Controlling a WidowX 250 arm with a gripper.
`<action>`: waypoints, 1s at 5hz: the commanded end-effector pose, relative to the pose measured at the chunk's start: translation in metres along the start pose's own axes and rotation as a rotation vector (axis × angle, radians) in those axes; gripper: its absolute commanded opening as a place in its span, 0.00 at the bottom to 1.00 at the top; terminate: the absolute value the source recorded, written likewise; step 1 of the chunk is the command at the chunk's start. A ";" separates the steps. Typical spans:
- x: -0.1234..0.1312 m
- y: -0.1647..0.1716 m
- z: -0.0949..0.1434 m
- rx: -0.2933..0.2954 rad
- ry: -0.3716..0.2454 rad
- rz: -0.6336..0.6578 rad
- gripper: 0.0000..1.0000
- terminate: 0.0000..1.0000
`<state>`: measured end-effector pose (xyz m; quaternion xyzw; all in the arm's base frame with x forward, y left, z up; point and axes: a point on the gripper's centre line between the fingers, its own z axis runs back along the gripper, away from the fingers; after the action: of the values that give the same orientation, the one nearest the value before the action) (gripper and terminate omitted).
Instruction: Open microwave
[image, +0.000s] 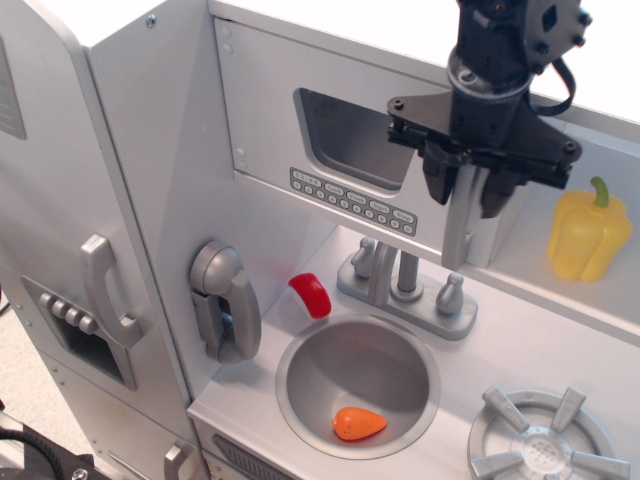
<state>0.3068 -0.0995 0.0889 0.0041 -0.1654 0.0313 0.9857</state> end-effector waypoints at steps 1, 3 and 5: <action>0.005 0.005 0.021 -0.060 -0.087 0.004 0.00 0.00; -0.030 0.019 0.036 -0.080 -0.037 -0.058 0.00 0.00; -0.072 0.020 0.050 -0.089 0.196 -0.032 1.00 0.00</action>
<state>0.2128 -0.0856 0.1015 -0.0347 -0.0507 0.0123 0.9980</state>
